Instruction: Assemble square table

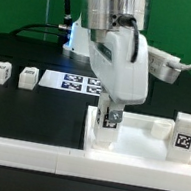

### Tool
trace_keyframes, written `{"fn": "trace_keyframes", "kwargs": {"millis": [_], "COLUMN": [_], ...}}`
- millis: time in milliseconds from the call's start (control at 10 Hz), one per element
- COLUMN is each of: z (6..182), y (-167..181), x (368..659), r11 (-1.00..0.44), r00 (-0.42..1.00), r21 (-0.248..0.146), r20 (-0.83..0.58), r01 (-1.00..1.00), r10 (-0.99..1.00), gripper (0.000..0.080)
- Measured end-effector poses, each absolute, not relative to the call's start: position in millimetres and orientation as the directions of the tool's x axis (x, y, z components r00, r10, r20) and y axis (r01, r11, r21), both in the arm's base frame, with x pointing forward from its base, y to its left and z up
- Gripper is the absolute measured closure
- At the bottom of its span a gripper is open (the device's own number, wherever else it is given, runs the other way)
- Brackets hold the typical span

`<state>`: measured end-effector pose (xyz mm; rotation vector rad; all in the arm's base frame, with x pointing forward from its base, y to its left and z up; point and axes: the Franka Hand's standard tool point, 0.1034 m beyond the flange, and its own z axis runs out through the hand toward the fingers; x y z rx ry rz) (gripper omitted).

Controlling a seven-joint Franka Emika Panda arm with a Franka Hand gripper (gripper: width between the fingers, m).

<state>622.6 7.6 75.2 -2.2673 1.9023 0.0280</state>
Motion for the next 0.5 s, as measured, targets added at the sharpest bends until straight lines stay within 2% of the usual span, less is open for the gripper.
{"fn": "trace_keyframes", "kwargs": {"millis": [100,200,300,400,500], "z": [75.1,74.9,74.5,74.2,74.2], "y": [9,15,22,24,23], "x": [622,623,624,623,623], "r11": [-0.238,-0.425,-0.595,-0.704,-0.745], "r00": [0.253,0.435,0.6,0.708,0.749], "r21": [-0.128,-0.123,-0.11,-0.11,-0.109], "r20": [-0.111,-0.06,-0.016,-0.002,0.005], "r01": [-0.963,-0.897,-0.796,-0.702,-0.659], "r10": [-0.961,-0.899,-0.8,-0.706,-0.663], "gripper": [0.0396,0.0247,0.0175,0.0157,0.0151]}}
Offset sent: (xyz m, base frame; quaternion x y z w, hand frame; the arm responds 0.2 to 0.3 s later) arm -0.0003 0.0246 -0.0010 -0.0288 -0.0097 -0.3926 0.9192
